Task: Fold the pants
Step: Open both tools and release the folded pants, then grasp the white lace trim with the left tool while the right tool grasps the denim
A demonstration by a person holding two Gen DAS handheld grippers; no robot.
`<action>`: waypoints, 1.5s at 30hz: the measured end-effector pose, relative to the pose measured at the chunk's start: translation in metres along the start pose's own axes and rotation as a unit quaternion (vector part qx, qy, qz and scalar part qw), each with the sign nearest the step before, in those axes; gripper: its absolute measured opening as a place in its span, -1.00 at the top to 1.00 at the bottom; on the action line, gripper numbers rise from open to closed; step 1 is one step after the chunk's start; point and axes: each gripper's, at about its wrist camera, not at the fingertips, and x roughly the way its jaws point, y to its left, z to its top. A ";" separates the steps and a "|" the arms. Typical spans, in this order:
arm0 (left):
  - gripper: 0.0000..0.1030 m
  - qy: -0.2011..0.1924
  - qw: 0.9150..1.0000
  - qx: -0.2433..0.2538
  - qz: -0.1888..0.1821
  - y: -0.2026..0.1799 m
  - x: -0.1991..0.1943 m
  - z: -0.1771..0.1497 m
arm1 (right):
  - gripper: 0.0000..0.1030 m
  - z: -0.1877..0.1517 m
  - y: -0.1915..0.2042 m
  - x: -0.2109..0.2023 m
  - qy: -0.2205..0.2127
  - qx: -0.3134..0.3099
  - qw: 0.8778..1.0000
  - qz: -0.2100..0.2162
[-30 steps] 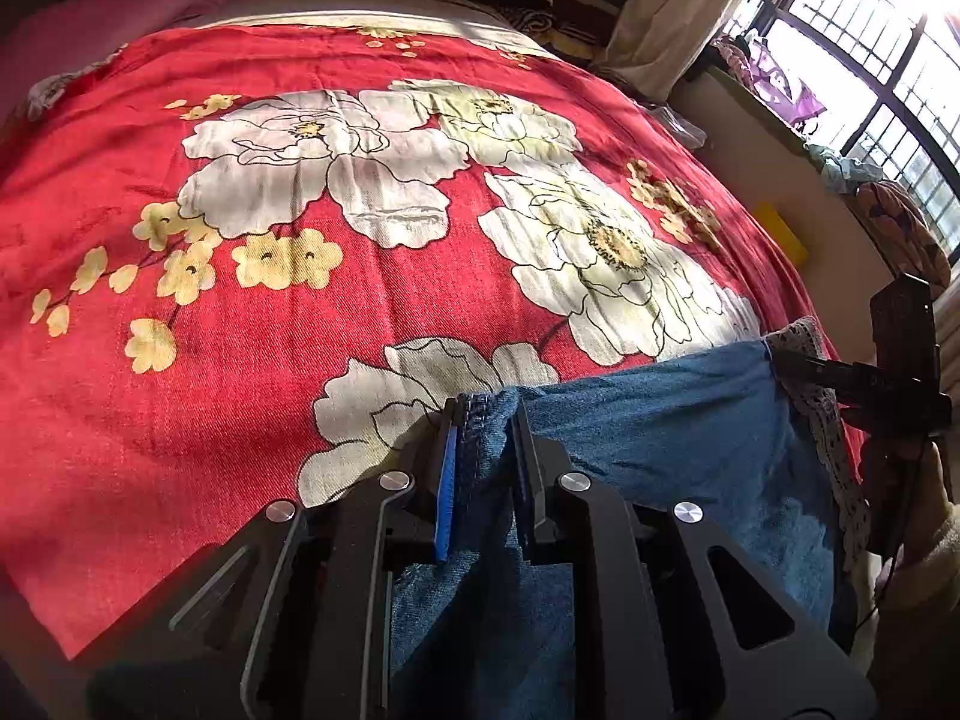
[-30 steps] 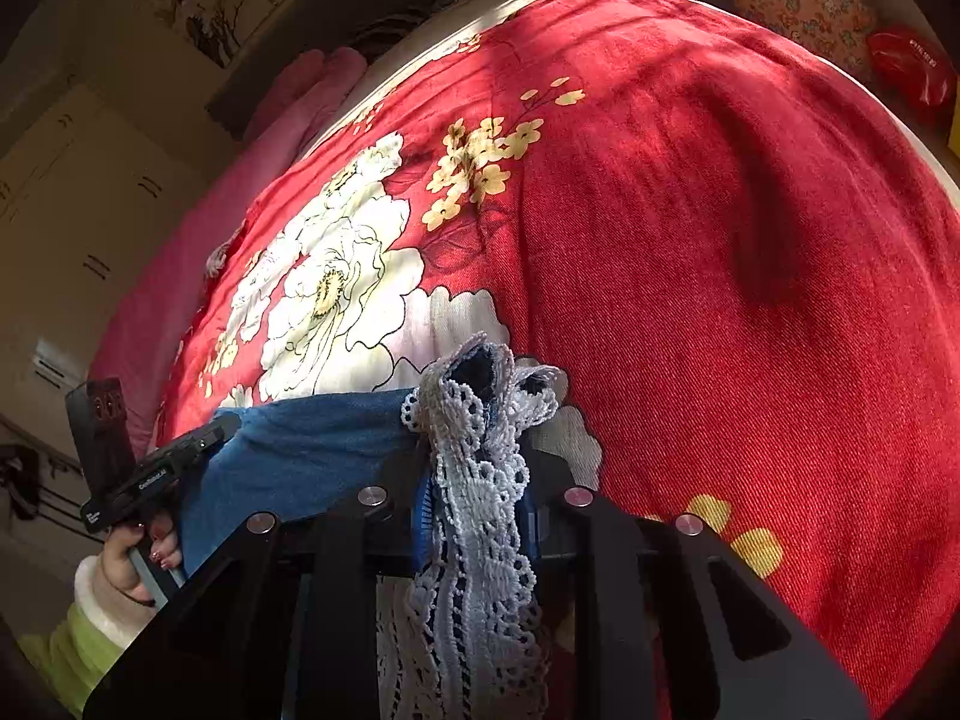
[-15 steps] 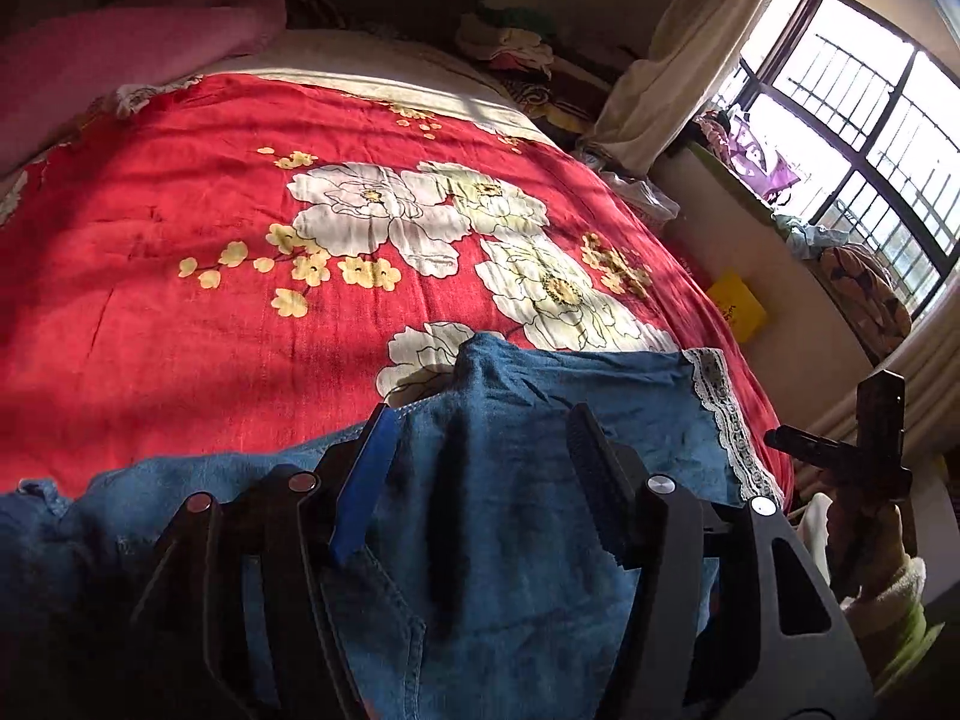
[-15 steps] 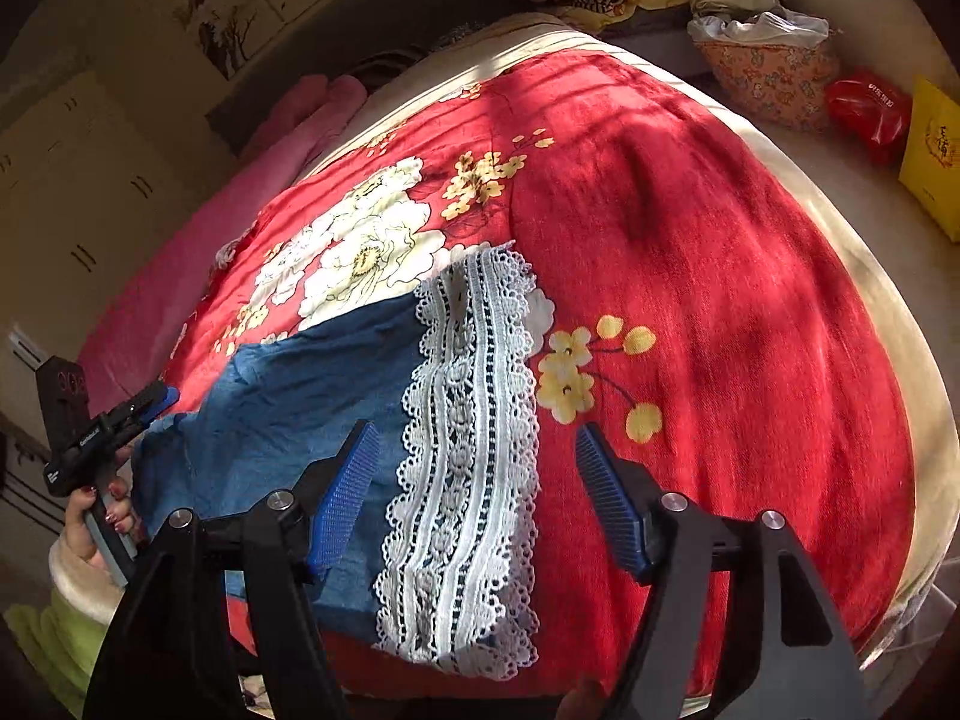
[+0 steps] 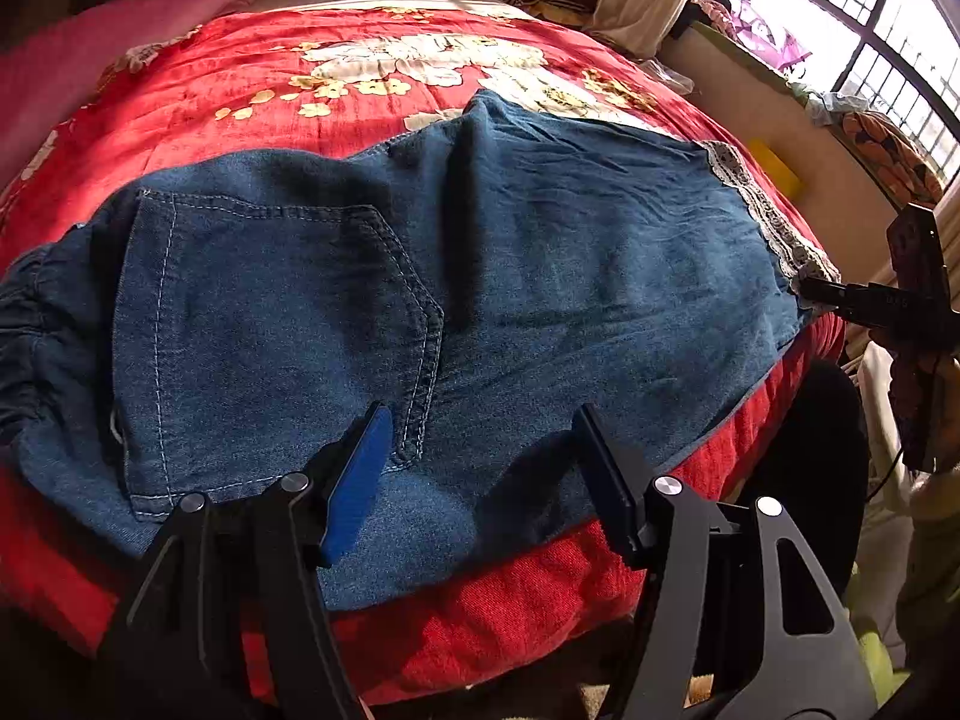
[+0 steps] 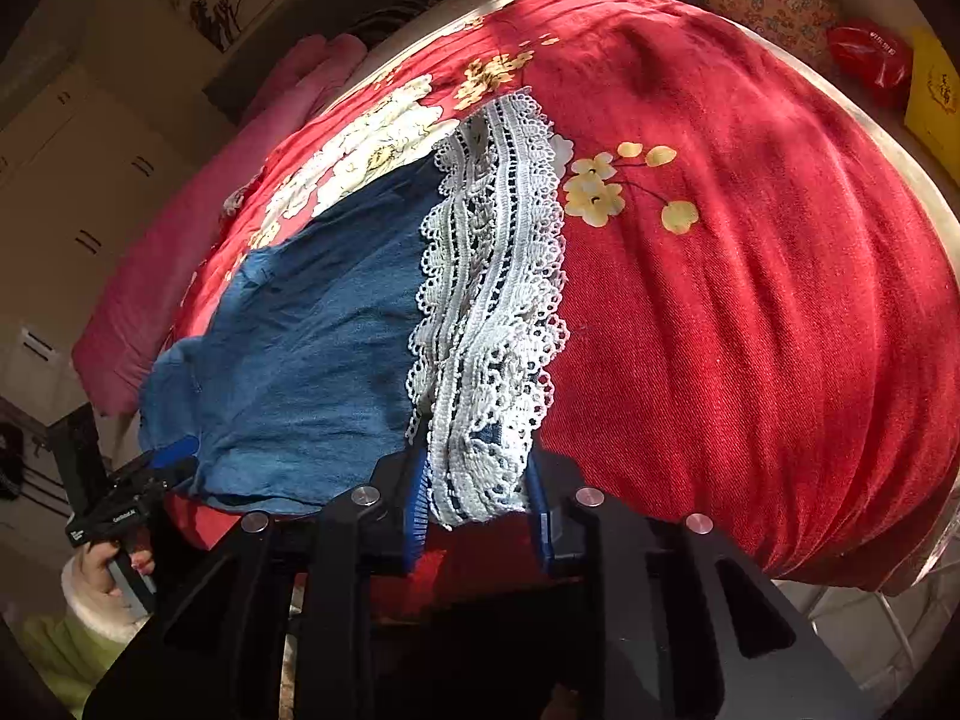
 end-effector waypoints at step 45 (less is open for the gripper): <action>-0.74 -0.067 0.989 0.116 -0.057 -0.143 -0.019 0.120 | -0.65 -0.034 0.011 -0.073 -0.126 0.066 0.990 0.004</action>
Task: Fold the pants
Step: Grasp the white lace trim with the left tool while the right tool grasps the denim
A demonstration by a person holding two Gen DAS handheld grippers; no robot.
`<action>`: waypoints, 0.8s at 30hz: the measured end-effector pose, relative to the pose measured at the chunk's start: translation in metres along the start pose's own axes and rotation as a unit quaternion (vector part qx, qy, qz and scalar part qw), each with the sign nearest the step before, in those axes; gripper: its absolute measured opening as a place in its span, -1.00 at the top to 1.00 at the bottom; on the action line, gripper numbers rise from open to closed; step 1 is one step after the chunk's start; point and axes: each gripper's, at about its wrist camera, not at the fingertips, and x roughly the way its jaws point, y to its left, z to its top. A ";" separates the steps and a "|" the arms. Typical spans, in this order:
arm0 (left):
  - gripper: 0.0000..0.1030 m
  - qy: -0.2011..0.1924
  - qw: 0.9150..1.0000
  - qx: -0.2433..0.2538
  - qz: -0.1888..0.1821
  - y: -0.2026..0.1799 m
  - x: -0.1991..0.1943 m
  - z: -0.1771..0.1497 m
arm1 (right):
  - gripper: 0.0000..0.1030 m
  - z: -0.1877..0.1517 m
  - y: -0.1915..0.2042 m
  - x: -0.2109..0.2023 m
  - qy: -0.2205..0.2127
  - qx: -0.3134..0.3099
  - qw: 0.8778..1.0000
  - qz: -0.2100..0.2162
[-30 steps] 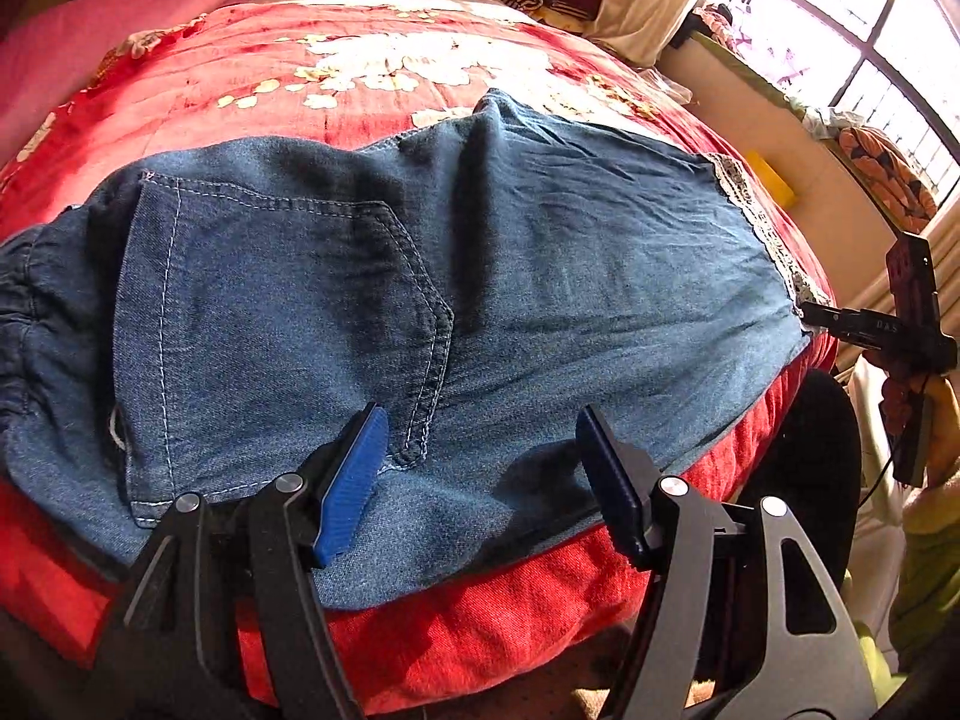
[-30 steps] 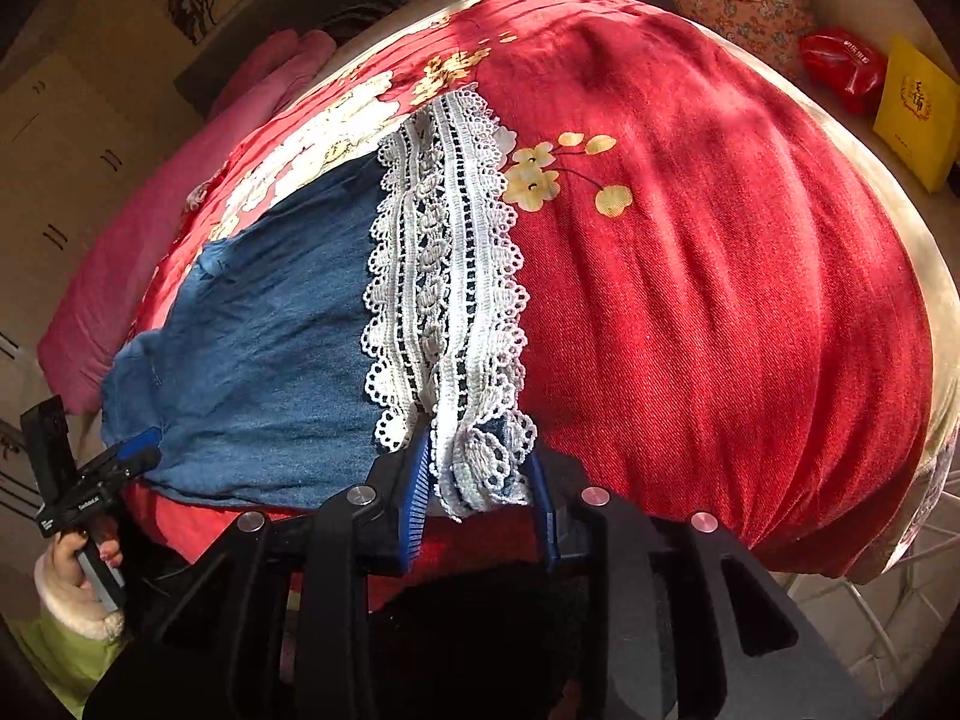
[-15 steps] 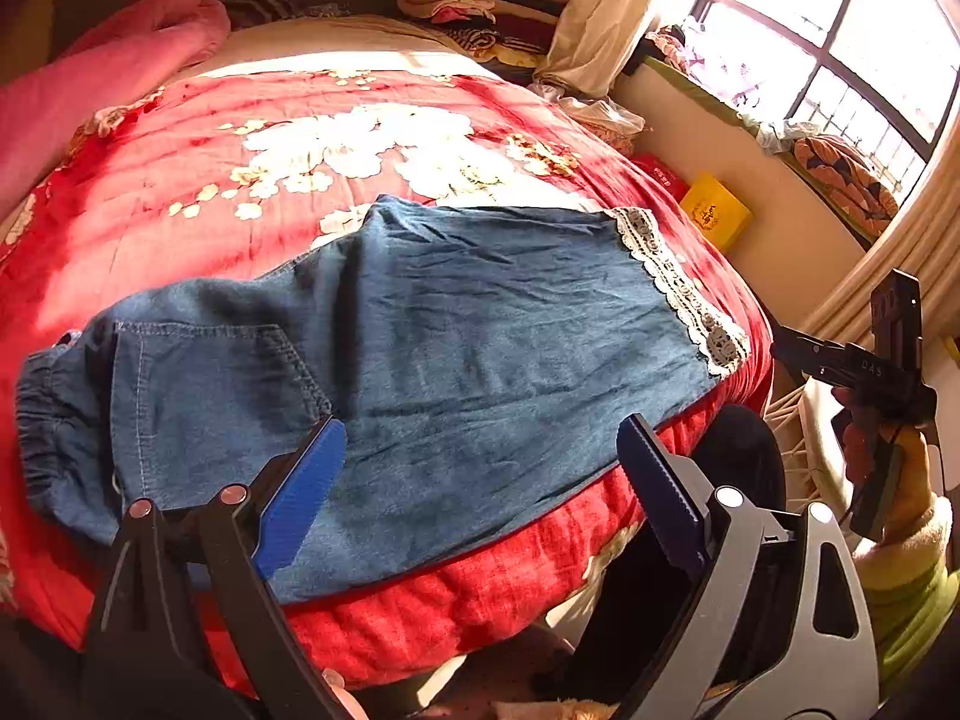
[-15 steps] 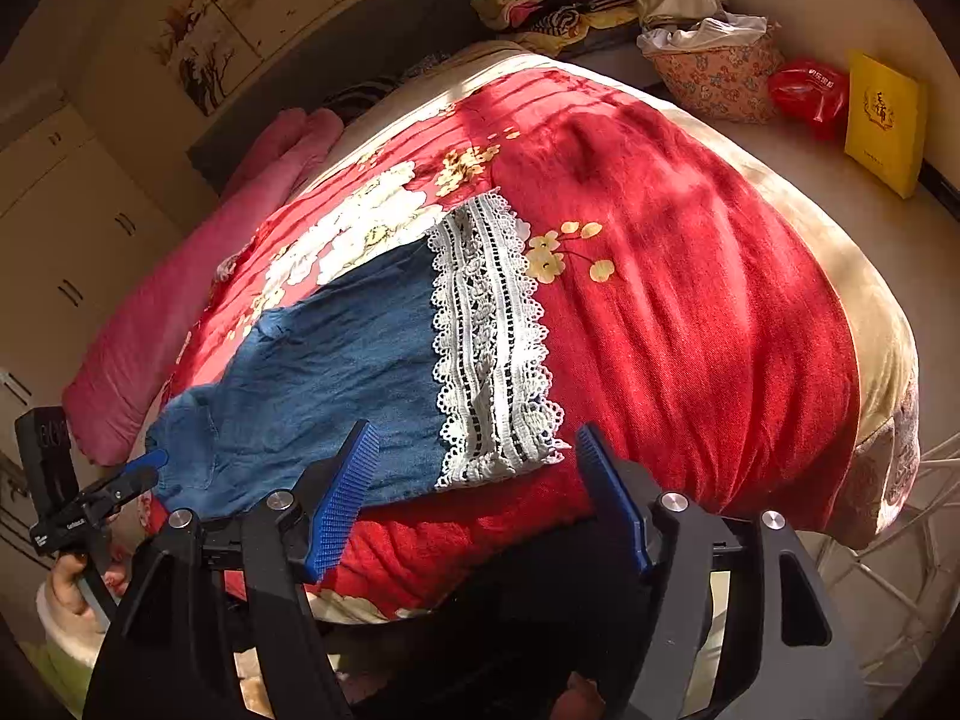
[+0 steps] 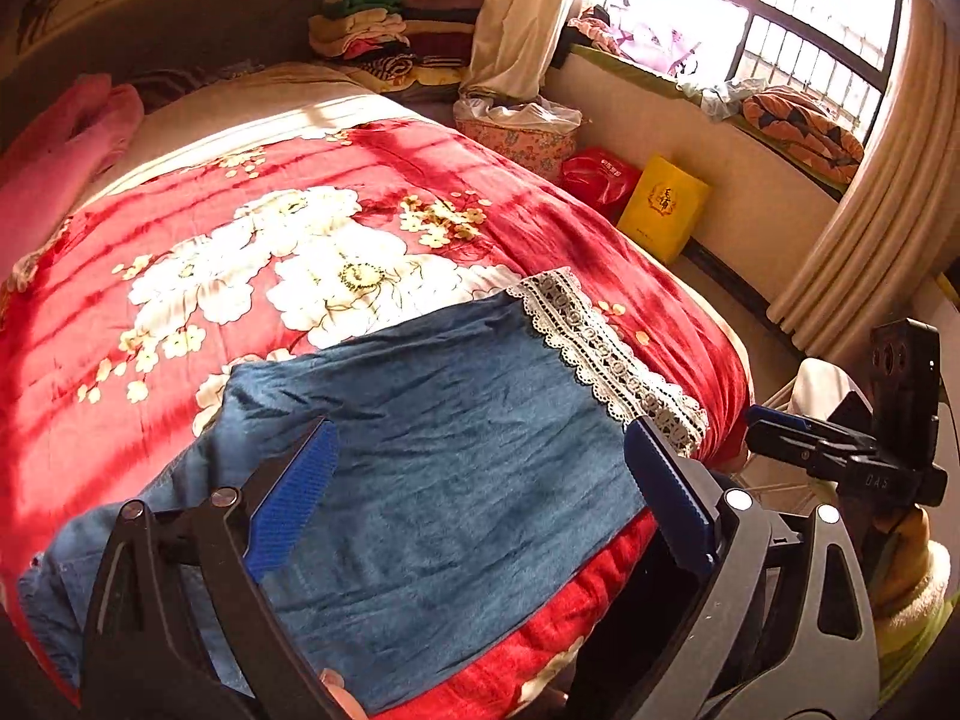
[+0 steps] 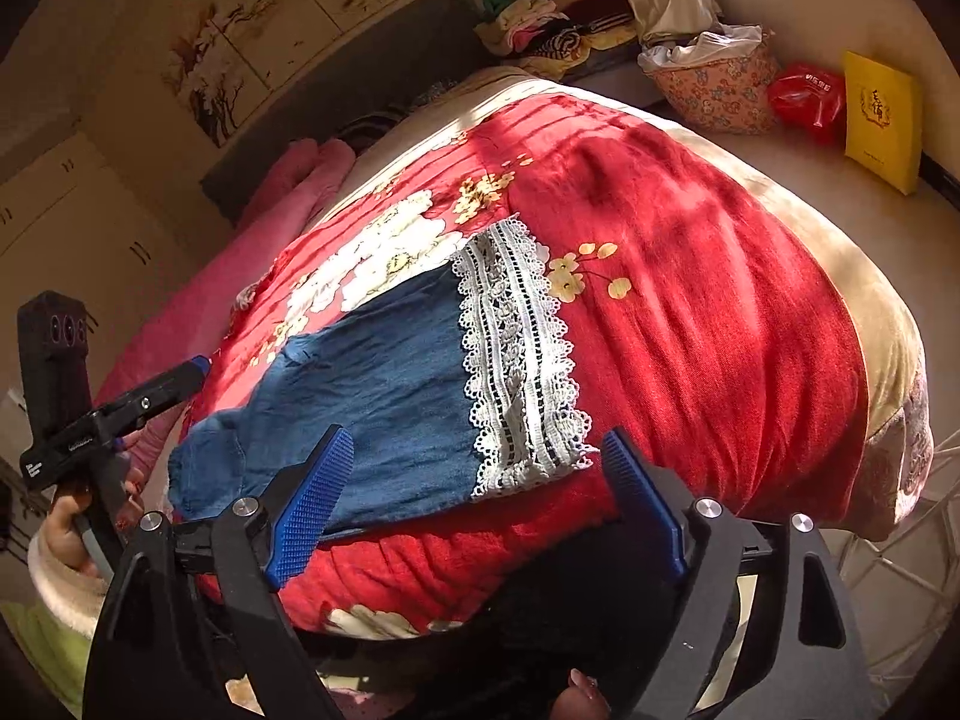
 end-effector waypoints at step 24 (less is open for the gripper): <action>-0.74 0.104 0.989 0.094 -0.041 -0.017 0.172 0.083 | -0.67 -0.007 -0.029 0.062 0.051 0.089 0.995 0.005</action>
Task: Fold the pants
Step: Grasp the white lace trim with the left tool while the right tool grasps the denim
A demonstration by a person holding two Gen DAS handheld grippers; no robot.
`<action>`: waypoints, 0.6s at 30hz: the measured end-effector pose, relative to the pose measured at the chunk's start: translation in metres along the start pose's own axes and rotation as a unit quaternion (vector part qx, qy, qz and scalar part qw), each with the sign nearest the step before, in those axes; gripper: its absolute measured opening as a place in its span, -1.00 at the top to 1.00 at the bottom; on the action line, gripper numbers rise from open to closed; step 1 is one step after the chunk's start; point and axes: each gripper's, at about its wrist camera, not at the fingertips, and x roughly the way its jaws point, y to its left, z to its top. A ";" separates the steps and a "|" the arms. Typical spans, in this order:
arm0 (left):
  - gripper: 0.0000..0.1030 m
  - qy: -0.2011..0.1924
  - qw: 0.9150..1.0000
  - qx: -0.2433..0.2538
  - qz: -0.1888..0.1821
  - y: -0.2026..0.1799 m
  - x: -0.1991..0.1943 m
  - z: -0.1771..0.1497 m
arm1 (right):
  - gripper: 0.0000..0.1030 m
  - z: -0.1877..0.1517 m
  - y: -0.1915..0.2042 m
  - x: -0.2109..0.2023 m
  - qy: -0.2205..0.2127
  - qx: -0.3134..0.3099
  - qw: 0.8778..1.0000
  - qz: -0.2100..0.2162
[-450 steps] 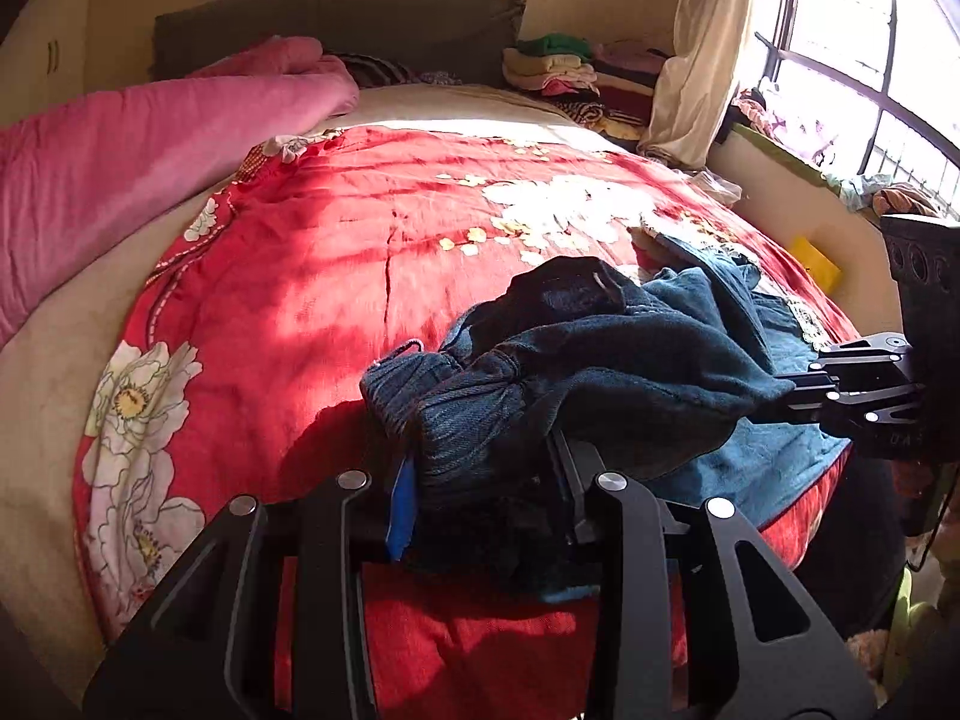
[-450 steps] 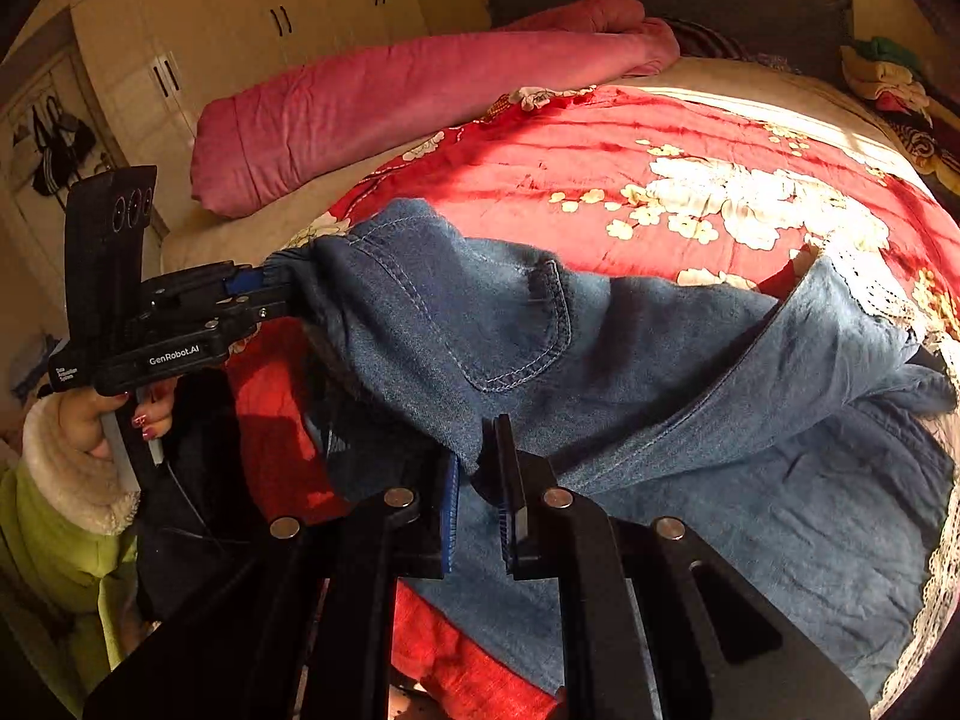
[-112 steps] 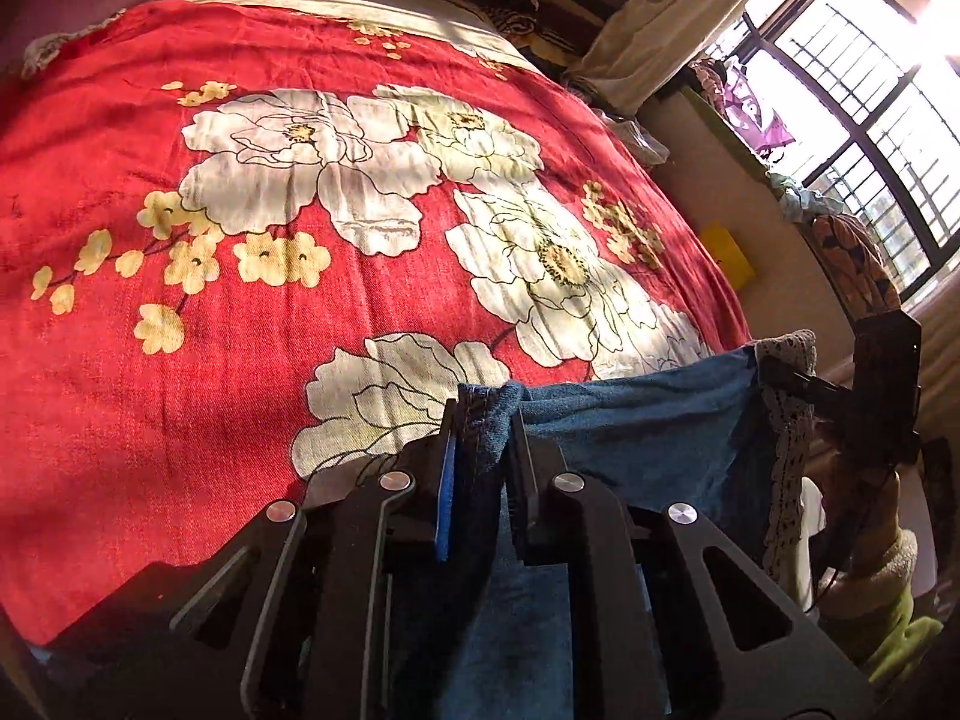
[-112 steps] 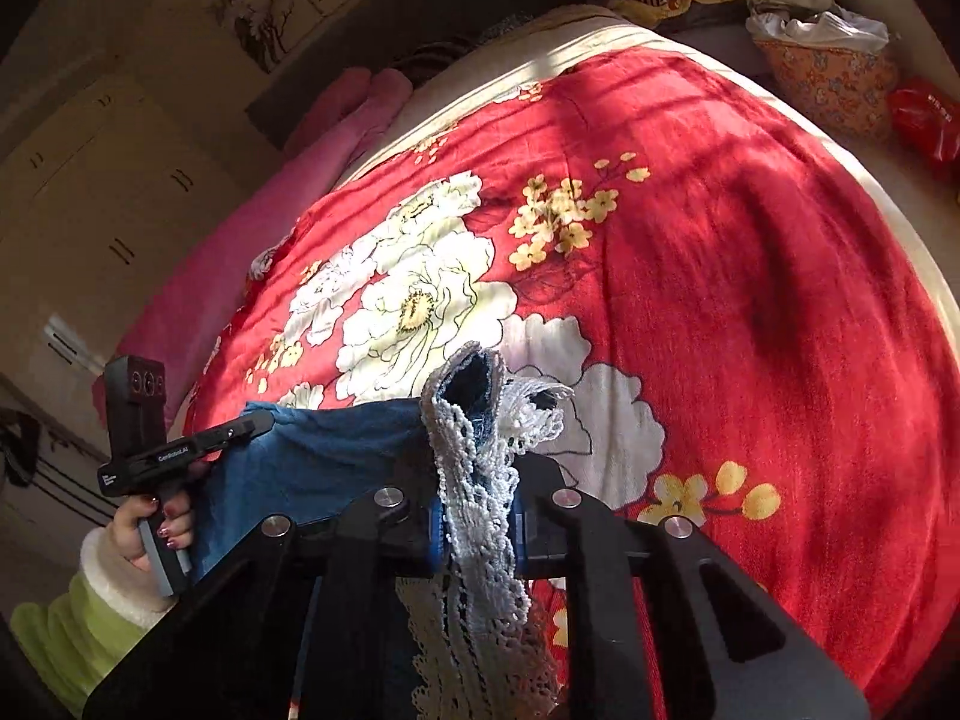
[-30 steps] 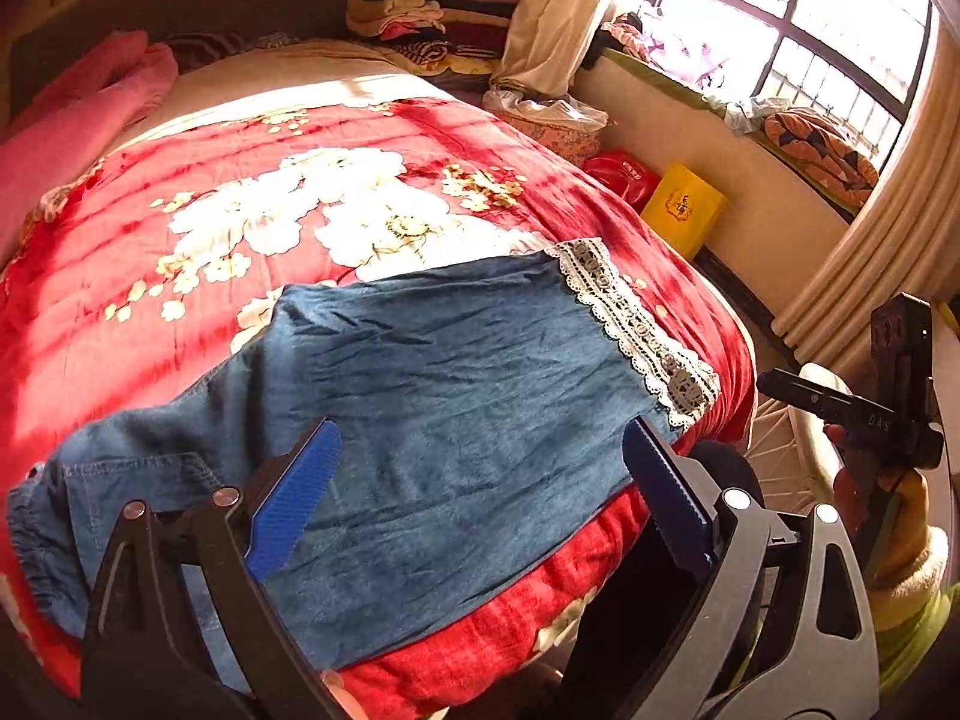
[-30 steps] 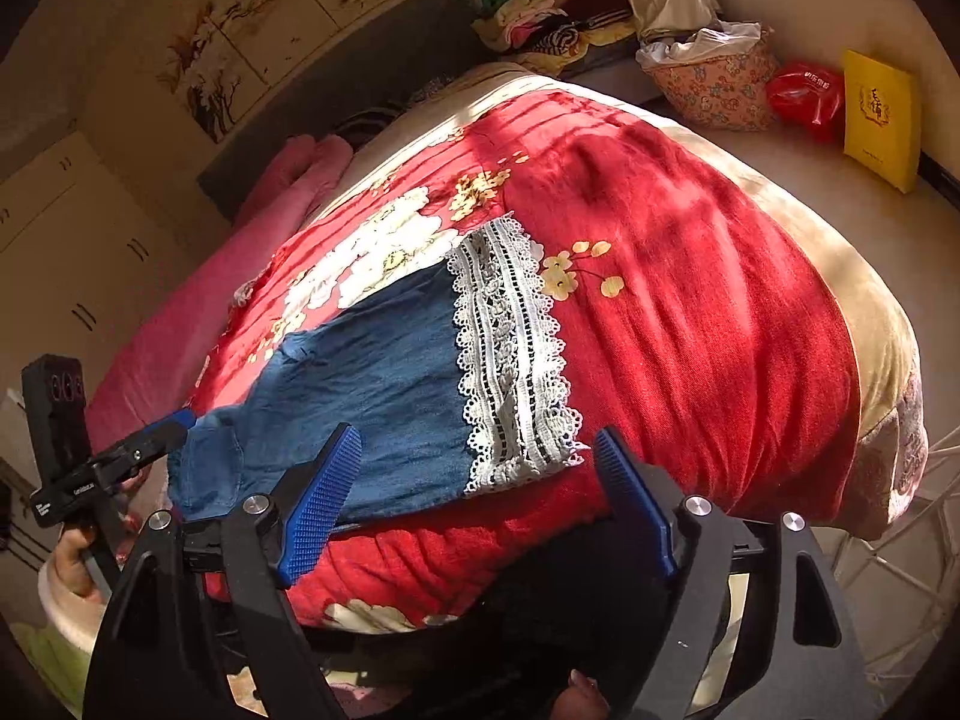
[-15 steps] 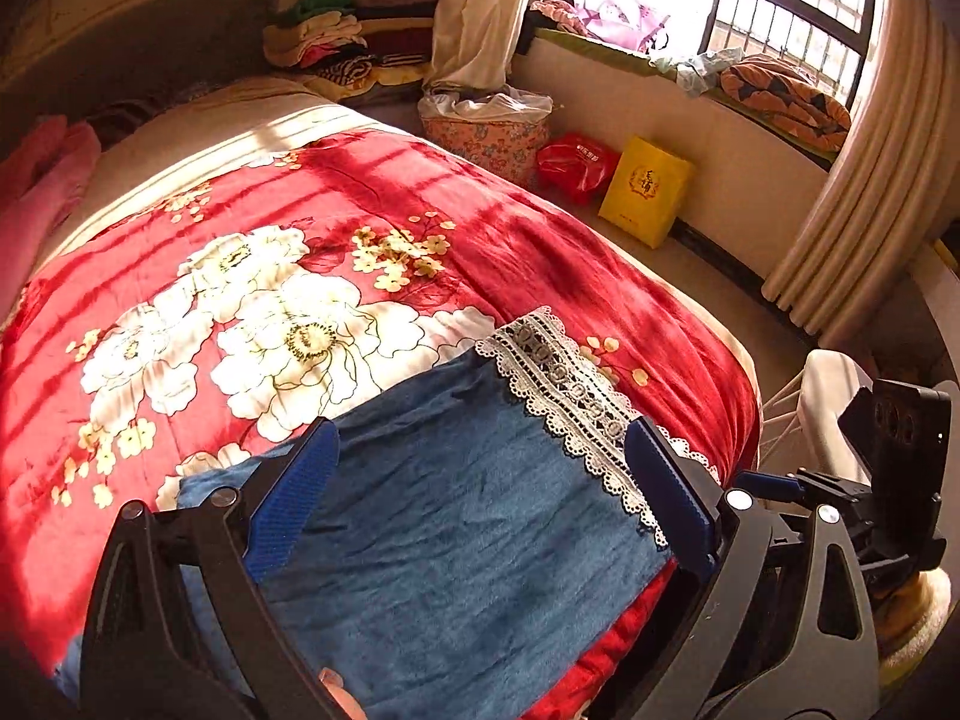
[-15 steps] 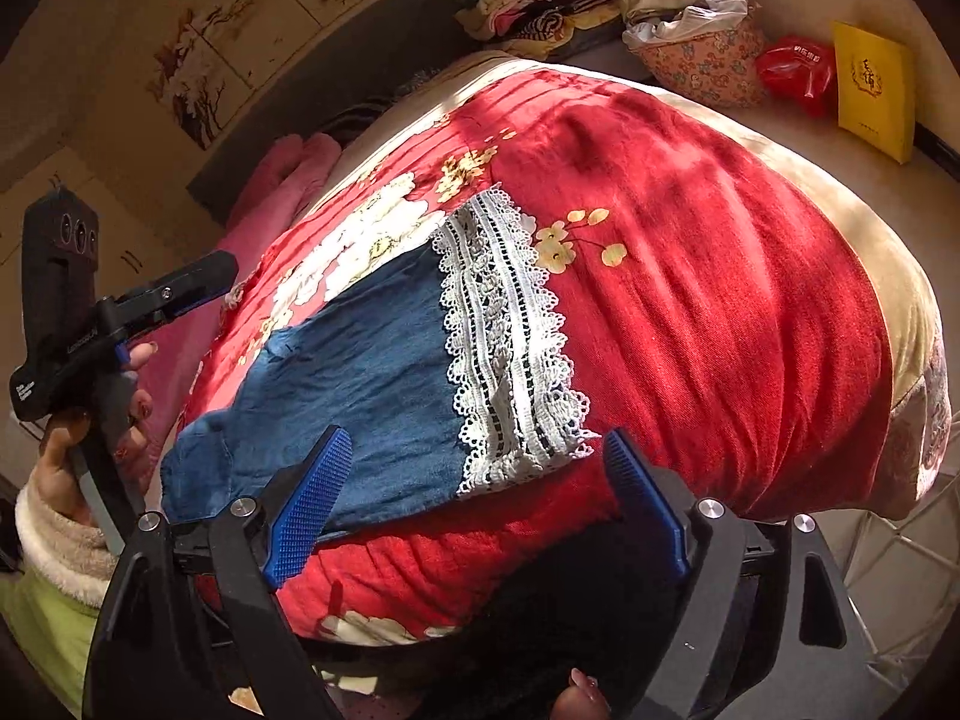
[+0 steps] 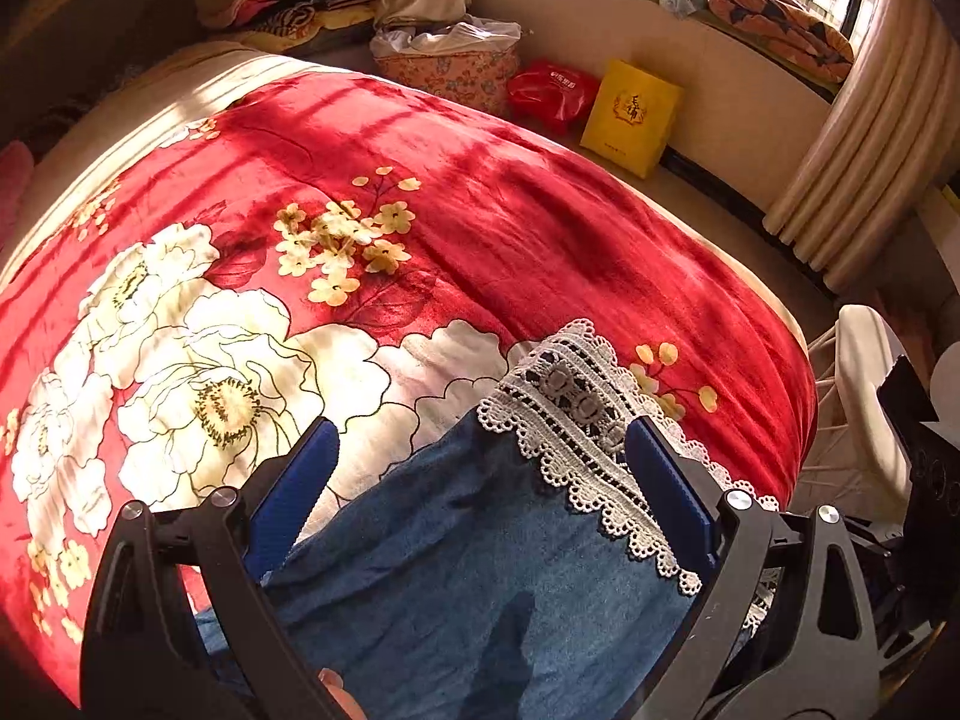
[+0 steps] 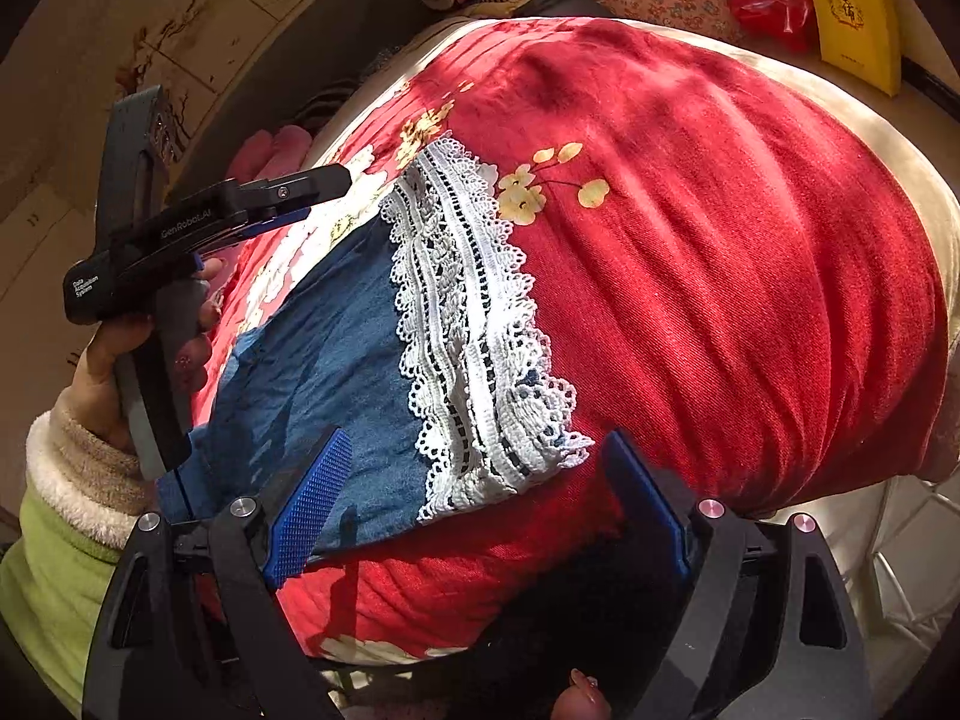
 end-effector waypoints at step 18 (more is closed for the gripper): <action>0.43 0.049 0.993 0.010 -0.103 -0.004 0.052 -0.005 | 0.30 0.000 0.000 0.010 -0.009 0.013 0.999 0.034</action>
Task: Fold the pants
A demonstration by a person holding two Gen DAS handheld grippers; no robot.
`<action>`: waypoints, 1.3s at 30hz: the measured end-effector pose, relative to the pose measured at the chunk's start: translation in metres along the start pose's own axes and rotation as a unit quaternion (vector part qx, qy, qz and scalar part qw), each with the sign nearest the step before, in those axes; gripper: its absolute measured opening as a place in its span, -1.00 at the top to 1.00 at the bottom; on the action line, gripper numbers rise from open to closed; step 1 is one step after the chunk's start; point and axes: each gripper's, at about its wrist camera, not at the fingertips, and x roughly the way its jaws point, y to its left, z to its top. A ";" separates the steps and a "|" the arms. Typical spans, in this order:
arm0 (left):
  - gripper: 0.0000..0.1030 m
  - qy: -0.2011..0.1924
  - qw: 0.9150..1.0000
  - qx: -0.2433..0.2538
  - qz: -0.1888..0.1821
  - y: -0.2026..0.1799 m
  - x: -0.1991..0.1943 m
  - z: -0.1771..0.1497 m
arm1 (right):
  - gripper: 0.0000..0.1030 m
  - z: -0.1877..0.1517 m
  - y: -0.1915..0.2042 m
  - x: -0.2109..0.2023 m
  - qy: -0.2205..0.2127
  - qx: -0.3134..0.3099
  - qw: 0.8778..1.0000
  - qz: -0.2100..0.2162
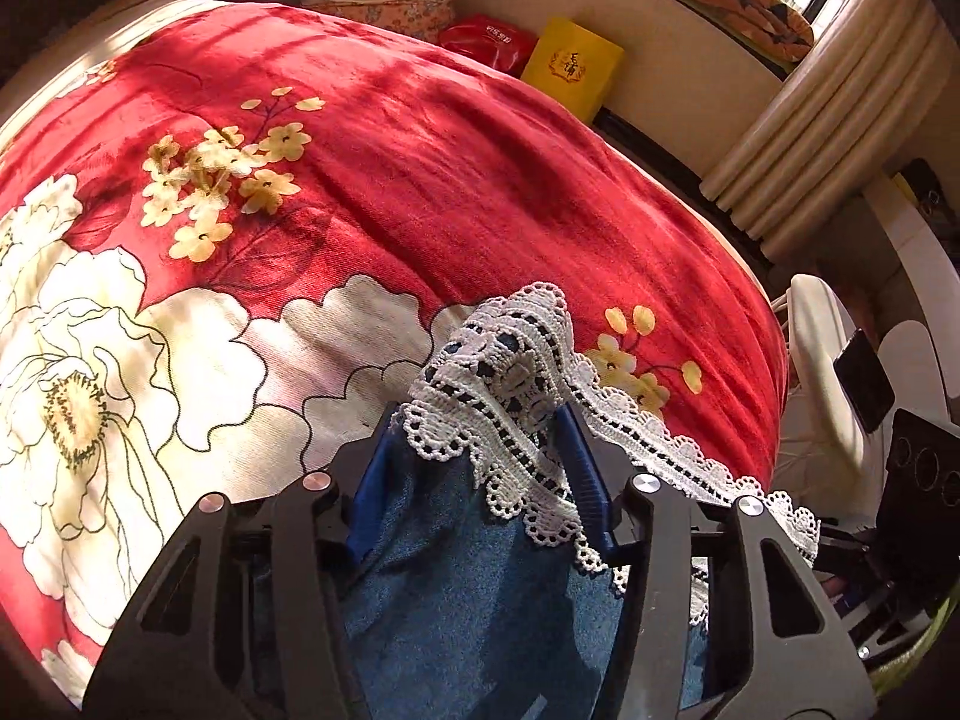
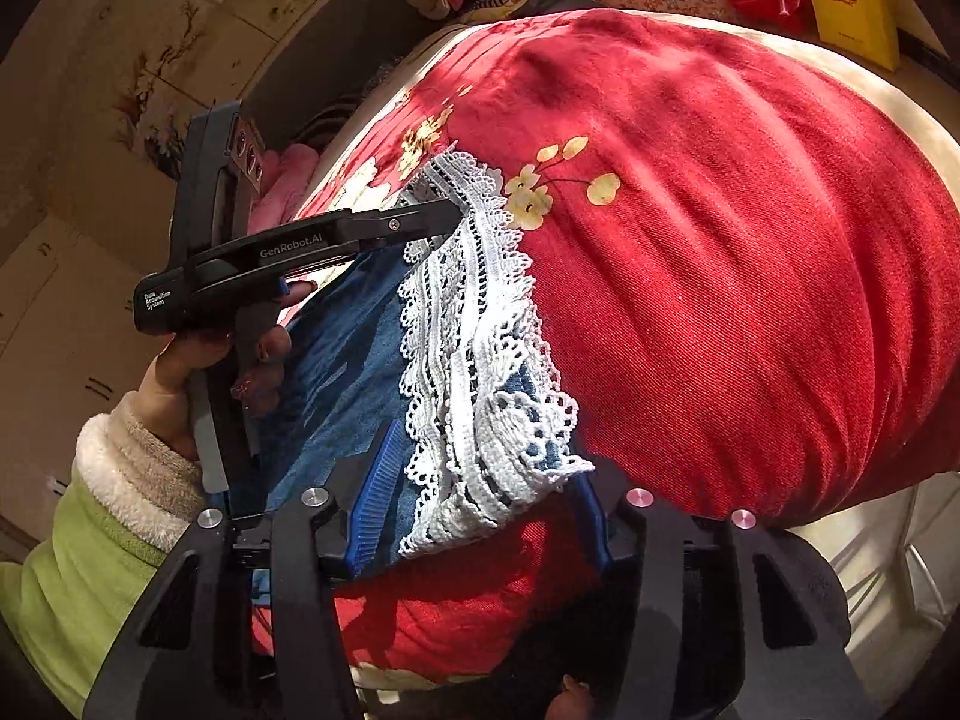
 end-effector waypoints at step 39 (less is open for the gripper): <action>-0.22 -0.202 0.944 -0.242 -0.094 0.162 -0.185 -0.194 | 0.40 -0.117 0.236 0.106 0.066 -0.402 0.913 -0.001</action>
